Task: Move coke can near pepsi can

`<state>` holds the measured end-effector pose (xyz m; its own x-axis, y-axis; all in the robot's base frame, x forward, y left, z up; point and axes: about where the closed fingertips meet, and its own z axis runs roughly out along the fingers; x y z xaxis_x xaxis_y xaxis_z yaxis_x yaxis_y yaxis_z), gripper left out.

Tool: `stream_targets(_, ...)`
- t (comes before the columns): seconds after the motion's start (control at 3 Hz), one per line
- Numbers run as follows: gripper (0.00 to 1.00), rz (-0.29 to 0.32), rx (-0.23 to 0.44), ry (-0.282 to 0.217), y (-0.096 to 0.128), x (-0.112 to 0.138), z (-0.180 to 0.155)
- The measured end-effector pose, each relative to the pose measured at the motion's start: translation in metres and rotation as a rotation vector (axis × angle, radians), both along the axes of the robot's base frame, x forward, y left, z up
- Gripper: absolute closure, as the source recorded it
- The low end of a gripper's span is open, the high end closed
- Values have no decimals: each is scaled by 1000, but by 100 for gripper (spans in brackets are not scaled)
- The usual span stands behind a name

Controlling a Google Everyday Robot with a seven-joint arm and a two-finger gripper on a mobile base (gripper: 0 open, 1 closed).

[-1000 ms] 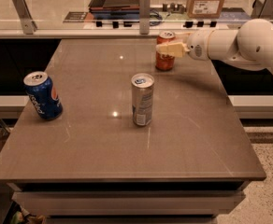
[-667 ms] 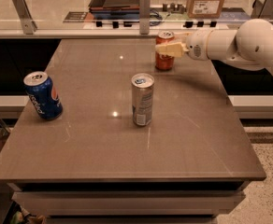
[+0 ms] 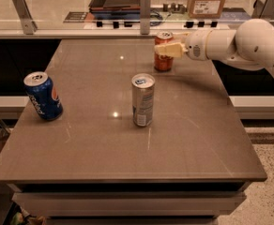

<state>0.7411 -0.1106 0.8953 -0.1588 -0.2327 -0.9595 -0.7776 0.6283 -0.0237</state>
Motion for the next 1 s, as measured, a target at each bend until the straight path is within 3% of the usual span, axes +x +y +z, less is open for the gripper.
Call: stream_targets(1.0,100,55,-7,5,38,-27,58)
